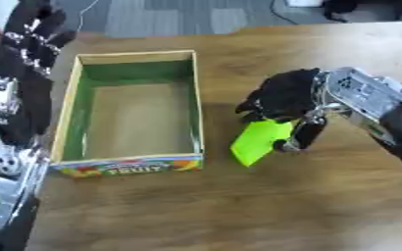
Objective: Pick up objects on the table and place them in the box.
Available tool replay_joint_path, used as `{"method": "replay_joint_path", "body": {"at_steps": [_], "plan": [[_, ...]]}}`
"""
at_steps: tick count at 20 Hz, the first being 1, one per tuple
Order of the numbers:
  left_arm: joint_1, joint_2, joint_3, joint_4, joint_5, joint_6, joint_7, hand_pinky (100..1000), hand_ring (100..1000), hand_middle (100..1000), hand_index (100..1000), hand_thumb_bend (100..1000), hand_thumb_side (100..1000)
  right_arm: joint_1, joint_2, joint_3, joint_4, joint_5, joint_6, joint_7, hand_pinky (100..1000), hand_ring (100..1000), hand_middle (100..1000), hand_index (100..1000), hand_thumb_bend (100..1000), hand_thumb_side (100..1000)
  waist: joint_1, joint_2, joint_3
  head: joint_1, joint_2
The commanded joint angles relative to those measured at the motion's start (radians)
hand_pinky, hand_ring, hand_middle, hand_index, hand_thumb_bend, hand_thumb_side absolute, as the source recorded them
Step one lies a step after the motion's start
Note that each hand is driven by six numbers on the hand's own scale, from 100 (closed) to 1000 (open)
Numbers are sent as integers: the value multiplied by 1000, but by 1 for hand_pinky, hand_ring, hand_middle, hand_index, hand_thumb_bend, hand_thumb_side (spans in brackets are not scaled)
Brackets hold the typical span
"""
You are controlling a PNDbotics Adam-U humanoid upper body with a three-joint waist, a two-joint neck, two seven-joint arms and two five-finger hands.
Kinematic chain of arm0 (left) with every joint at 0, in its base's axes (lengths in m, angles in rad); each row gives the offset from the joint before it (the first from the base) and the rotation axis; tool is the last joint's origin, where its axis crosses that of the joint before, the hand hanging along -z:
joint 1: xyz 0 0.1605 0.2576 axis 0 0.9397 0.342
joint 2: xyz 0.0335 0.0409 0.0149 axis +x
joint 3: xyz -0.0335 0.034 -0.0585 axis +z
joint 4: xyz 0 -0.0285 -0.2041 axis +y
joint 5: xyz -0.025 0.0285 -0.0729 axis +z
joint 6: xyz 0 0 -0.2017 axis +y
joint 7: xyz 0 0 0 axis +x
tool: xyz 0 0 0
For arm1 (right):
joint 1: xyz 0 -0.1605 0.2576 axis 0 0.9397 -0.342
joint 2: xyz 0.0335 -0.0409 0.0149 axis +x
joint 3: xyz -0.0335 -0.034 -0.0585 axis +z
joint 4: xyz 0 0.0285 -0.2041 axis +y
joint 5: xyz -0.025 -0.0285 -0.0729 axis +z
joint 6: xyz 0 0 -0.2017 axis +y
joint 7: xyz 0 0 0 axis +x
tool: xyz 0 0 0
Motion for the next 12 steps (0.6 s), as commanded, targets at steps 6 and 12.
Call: {"method": "replay_joint_path", "body": {"at_steps": [6,12], "plan": [[-12,5,8,-13,-7,2,4,856,939,972,1000,100,1000,-29,9,-58,32,89,-351,347,726,911,1000,1000,345,492,5,-11,8,-6,0],[-18,-2,9,-15,-6,2,4,856,939,973,1000,100,1000,-26,70,-78,99,165,-351,347,720,906,1000,1000,338,514,10,-1,17,-13,0]]}}
